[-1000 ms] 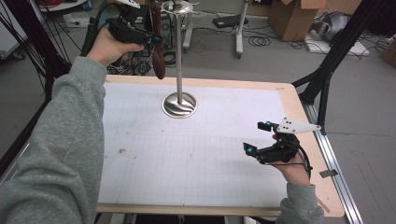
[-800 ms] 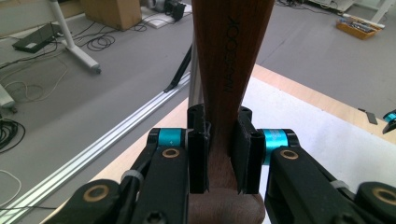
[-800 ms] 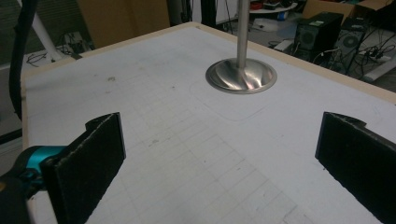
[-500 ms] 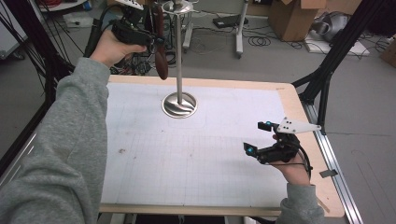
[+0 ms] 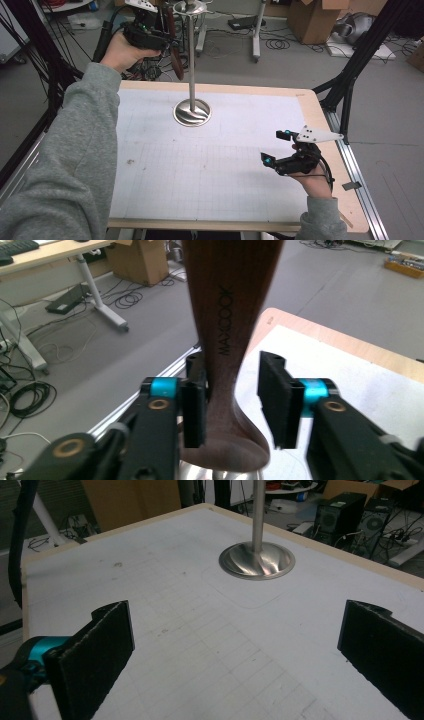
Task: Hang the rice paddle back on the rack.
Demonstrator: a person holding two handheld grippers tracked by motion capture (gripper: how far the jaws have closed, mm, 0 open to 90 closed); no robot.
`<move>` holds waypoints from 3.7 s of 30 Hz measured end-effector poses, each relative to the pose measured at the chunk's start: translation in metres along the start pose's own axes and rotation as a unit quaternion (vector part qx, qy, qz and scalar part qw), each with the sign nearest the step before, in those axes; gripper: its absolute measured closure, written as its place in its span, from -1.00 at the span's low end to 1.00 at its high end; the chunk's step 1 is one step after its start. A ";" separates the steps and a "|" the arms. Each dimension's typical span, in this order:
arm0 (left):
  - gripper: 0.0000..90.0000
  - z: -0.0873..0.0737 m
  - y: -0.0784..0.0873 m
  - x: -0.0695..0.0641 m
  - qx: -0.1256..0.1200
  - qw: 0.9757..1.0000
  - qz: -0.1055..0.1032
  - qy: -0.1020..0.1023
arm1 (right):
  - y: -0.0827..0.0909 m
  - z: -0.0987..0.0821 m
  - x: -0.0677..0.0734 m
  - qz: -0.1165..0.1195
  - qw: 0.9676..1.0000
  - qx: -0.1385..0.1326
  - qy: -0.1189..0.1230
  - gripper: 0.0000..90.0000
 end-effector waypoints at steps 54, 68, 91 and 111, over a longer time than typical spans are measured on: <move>-0.67 -0.070 0.056 -0.047 -0.060 0.997 -0.031 -0.050 | 0.001 0.010 0.004 -0.010 1.000 -0.025 0.014 -0.92; -0.67 -0.093 0.061 -0.056 -0.060 0.997 -0.031 -0.048 | -0.003 0.010 0.004 -0.007 1.000 -0.021 0.012 -0.93; -0.67 -0.141 0.090 -0.070 -0.071 0.997 -0.004 -0.034 | -0.003 0.013 0.001 -0.024 0.999 -0.029 0.004 -0.95; -0.67 -0.187 0.116 -0.065 -0.076 0.996 0.036 -0.013 | -0.009 0.014 0.004 -0.024 0.999 -0.030 0.005 -0.95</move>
Point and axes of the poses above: each handheld gripper's, and its own axes: y roughly backward along the jaws, z roughly out of its top, x roughly to its left, the point moved 8 cm from there along -y, roughly forward along the jaws, and after that the axes turned 4 degrees about -x, right-handed, at the moved point
